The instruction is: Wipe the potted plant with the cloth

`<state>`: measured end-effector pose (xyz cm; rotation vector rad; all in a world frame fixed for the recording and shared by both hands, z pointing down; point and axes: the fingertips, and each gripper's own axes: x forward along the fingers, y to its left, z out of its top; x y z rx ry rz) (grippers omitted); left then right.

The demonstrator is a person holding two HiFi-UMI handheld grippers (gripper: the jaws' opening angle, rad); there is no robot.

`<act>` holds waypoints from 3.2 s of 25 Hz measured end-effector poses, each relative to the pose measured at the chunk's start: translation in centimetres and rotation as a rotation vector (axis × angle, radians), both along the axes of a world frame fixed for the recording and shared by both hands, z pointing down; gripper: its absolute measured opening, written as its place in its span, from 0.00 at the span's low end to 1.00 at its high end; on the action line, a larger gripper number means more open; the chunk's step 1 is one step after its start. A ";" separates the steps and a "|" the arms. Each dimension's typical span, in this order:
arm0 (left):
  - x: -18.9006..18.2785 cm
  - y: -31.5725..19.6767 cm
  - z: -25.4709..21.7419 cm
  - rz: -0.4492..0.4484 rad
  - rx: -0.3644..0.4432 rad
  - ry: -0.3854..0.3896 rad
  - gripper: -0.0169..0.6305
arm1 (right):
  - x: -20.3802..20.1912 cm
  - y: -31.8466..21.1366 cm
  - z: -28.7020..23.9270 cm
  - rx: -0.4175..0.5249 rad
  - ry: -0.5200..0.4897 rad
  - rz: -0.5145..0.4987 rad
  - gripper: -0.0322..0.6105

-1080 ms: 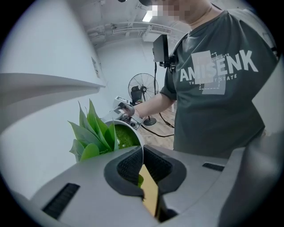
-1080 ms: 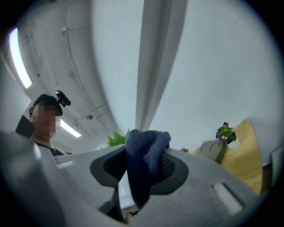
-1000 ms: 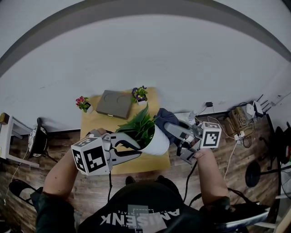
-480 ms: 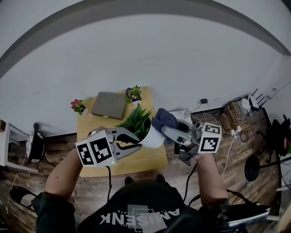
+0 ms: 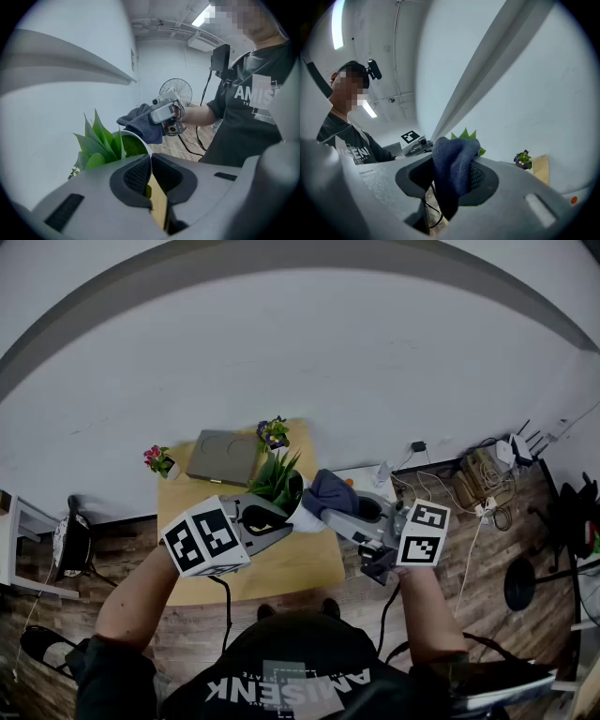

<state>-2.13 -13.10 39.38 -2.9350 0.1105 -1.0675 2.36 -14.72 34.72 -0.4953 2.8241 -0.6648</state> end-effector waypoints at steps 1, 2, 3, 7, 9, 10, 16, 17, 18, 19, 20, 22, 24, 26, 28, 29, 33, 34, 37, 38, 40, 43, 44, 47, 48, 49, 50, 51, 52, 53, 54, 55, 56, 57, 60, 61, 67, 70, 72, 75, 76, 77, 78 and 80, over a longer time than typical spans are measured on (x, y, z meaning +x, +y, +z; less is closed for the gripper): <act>0.1 -0.3 0.0 -0.016 -0.007 0.000 0.05 | -0.1 0.2 0.1 0.005 0.008 -0.007 0.25; 0.1 -0.6 -0.1 -0.033 -0.014 0.001 0.05 | -0.3 0.2 0.1 0.008 0.016 -0.014 0.25; 0.2 -0.9 -0.2 -0.049 -0.022 0.004 0.05 | -0.5 0.3 0.2 0.010 0.025 -0.021 0.25; 0.0 -1.8 -0.5 -0.090 -0.068 0.027 0.04 | -1.6 0.7 0.7 0.010 0.044 -0.051 0.25; -0.3 -1.9 -0.4 -0.106 -0.081 0.031 0.04 | -2.2 1.0 1.1 0.008 0.055 -0.066 0.25; -0.4 -2.0 -0.3 -0.113 -0.085 0.032 0.04 | -2.6 1.3 1.3 0.009 0.065 -0.076 0.25; -0.4 -1.7 0.1 -0.130 -0.076 0.011 0.04 | -4.1 2.6 2.7 -0.008 0.083 -0.129 0.25; -0.5 -1.7 0.3 -0.131 -0.075 0.008 0.04 | -4.2 2.7 2.9 -0.013 0.082 -0.132 0.25; -0.5 -1.7 0.3 -0.133 -0.078 0.008 0.04 | -4.3 2.7 3.0 -0.017 0.081 -0.135 0.25; -0.6 -1.8 0.3 -0.136 -0.083 0.012 0.04 | -4.4 2.7 3.2 -0.022 0.083 -0.139 0.25; -0.7 -1.8 0.3 -0.140 -0.089 0.018 0.04 | -4.5 2.8 3.4 -0.025 0.087 -0.144 0.25; -0.8 -1.9 0.2 -0.146 -0.098 0.025 0.04 | -4.9 3.0 3.8 -0.030 0.101 -0.153 0.25; -0.8 -1.9 0.2 -0.150 -0.102 0.025 0.04 | -5.1 3.1 4.1 -0.038 0.101 -0.155 0.25; -0.9 -1.9 0.2 -0.154 -0.111 0.029 0.04 | -5.2 3.2 4.3 -0.052 0.096 -0.160 0.25; -0.9 -1.8 0.1 -0.157 -0.116 0.034 0.04 | -5.4 3.4 4.8 -0.060 0.111 -0.171 0.25; -0.9 -1.7 0.2 -0.156 -0.110 0.032 0.04 | -5.5 3.5 5.1 -0.064 0.120 -0.173 0.25; -1.4 -2.0 0.9 -0.172 -0.065 -0.007 0.04 | -5.6 3.7 5.4 -0.084 0.119 -0.169 0.25; -1.7 -2.2 1.3 -0.181 -0.055 -0.022 0.04 | -5.5 3.6 5.2 -0.079 0.109 -0.170 0.25; -2.8 -2.7 2.5 -0.208 -0.029 -0.073 0.04 | -4.9 3.5 3.9 -0.055 0.084 -0.162 0.25; -3.2 -2.8 2.9 -0.217 -0.025 -0.089 0.04 | -4.6 3.5 3.4 -0.047 0.076 -0.154 0.25; -4.0 -2.9 4.0 -0.235 -0.026 -0.120 0.04 | -3.7 3.2 2.6 -0.033 0.061 -0.127 0.25; -5.4 -3.3 6.3 -0.260 -0.018 -0.182 0.04 | -2.3 2.5 1.6 -0.015 0.050 -0.077 0.25; -5.8 -3.5 7.1 -0.264 -0.001 -0.208 0.04 | -1.8 2.3 1.4 -0.009 0.049 -0.061 0.25; -6.8 -4.2 9.2 -0.257 0.058 -0.291 0.04 | -0.6 1.5 0.8 -0.004 0.041 -0.015 0.25; -7.2 -4.2 10.1 -0.252 0.066 -0.325 0.05 | -0.3 1.3 0.6 -0.004 0.038 -0.004 0.25; -7.5 -4.2 11.1 -0.245 0.070 -0.357 0.05 | -0.1 1.1 0.6 -0.004 0.036 0.006 0.25; -7.8 -4.3 12.0 -0.240 0.070 -0.383 0.05 | 0.1 0.9 0.5 -0.003 0.034 0.013 0.25; -8.0 -4.3 12.9 -0.236 0.066 -0.403 0.05 | 0.3 0.8 0.5 -0.003 0.031 0.020 0.25; -8.2 -4.4 13.6 -0.235 0.064 -0.420 0.05 | 0.4 0.8 0.5 -0.002 0.027 0.025 0.25; -8.4 -4.5 14.3 -0.234 0.065 -0.436 0.05 | 0.6 0.8 0.4 -0.002 0.025 0.031 0.25; -8.6 -4.5 15.0 -0.232 0.068 -0.452 0.05 | 0.7 0.8 0.5 -0.002 0.025 0.036 0.25; -8.7 -4.6 15.6 -0.227 0.073 -0.466 0.05 | 0.8 0.8 0.5 -0.003 0.026 0.042 0.25; -8.8 -4.6 16.3 -0.221 0.078 -0.480 0.05 | 0.8 0.8 0.6 -0.005 0.026 0.048 0.25; -8.9 -4.7 16.9 -0.215 0.082 -0.491 0.05 | 0.9 0.8 0.6 -0.008 0.026 0.056 0.25; -9.3 -5.0 18.8 -0.198 0.089 -0.526 0.05 | 1.2 0.5 0.6 -0.013 0.019 0.087 0.25; -9.4 -5.1 19.4 -0.193 0.089 -0.539 0.05 | 1.3 0.4 0.6 -0.015 0.017 0.097 0.25; -10.6 -6.2 22.7 -0.198 0.088 -0.603 0.05 | 1.9 0.0 0.9 -0.027 0.018 0.154 0.25; -11.1 -7.2 24.0 -0.212 0.098 -0.619 0.05 | 2.2 -0.2 1.4 -0.042 0.021 0.160 0.25; -11.6 -7.7 24.7 -0.222 0.107 -0.637 0.05 | 2.3 -0.4 1.8 -0.051 0.034 0.162 0.25; -12.4 -8.2 25.5 -0.235 0.091 -0.655 0.05 | 2.3 -0.5 2.1 -0.051 0.055 0.171 0.25; -12.7 -8.4 25.7 -0.236 0.092 -0.663 0.06 | 2.3 -0.6 2.1 -0.056 0.047 0.172 0.25; -13.0 -8.6 26.0 -0.237 0.095 -0.670 0.06 | 2.3 -0.7 2.1 -0.063 0.035 0.173 0.25; -13.2 -8.8 26.2 -0.242 0.096 -0.675 0.06 | 2.3 -0.8 2.2 -0.070 0.027 0.174 0.25; -13.5 -9.2 26.4 -0.265 0.090 -0.676 0.06 | 2.3 -1.1 2.5 -0.078 0.032 0.176 0.25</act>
